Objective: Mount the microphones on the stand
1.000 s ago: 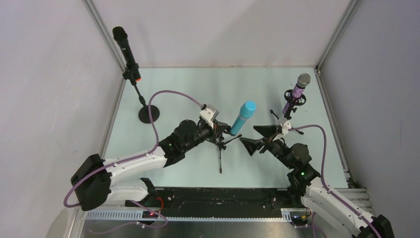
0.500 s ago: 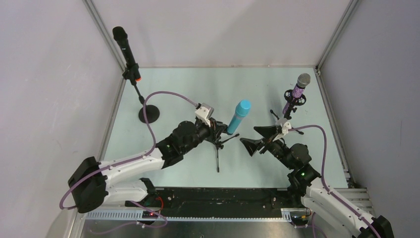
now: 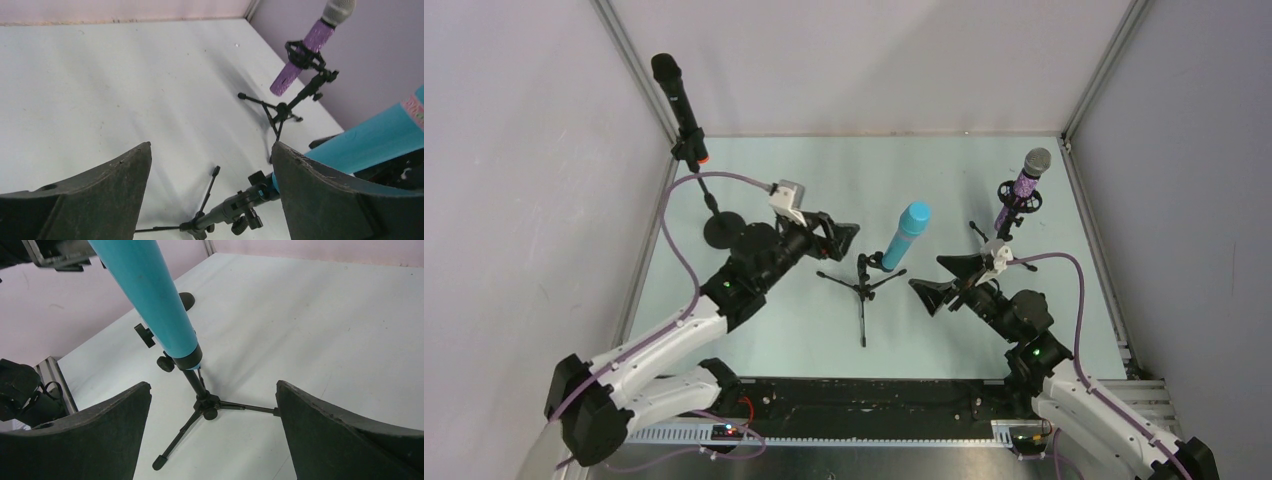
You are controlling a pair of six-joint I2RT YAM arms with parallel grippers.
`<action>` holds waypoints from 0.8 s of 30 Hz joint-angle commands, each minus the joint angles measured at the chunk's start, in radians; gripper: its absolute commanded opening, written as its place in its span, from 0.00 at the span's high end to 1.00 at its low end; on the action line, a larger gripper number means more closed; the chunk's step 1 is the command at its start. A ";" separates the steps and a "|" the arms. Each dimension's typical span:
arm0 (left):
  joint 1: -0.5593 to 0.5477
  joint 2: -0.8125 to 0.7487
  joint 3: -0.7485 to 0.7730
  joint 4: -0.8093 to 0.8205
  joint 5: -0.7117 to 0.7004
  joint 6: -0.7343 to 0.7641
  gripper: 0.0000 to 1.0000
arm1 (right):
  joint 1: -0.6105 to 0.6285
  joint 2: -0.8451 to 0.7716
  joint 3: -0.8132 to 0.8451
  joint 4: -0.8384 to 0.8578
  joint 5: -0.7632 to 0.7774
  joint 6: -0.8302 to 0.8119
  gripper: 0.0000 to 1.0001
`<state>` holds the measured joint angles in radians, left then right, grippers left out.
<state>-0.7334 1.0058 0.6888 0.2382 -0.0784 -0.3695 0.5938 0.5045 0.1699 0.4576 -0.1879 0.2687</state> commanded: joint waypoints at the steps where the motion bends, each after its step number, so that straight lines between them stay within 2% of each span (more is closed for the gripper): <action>1: 0.091 -0.059 0.001 0.017 0.123 -0.082 0.06 | 0.000 -0.014 0.004 -0.005 0.007 -0.009 0.01; 9: 0.331 -0.162 -0.157 0.021 0.222 -0.164 0.00 | -0.005 -0.016 0.021 -0.066 0.027 -0.012 0.01; 14: 0.538 -0.193 -0.255 0.025 0.274 -0.237 0.00 | -0.029 0.014 0.048 -0.175 0.118 0.033 0.00; 21: 0.829 -0.191 -0.355 0.027 0.353 -0.296 0.00 | -0.131 0.048 0.067 -0.250 0.099 0.093 0.01; 24: 0.892 -0.224 -0.375 0.026 0.315 -0.283 0.00 | -0.191 0.068 0.078 -0.315 0.139 0.099 0.01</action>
<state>0.0891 0.8288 0.3305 0.2344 0.2241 -0.6331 0.4629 0.5594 0.1898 0.2161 -0.1020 0.3386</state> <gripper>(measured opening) 0.994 0.993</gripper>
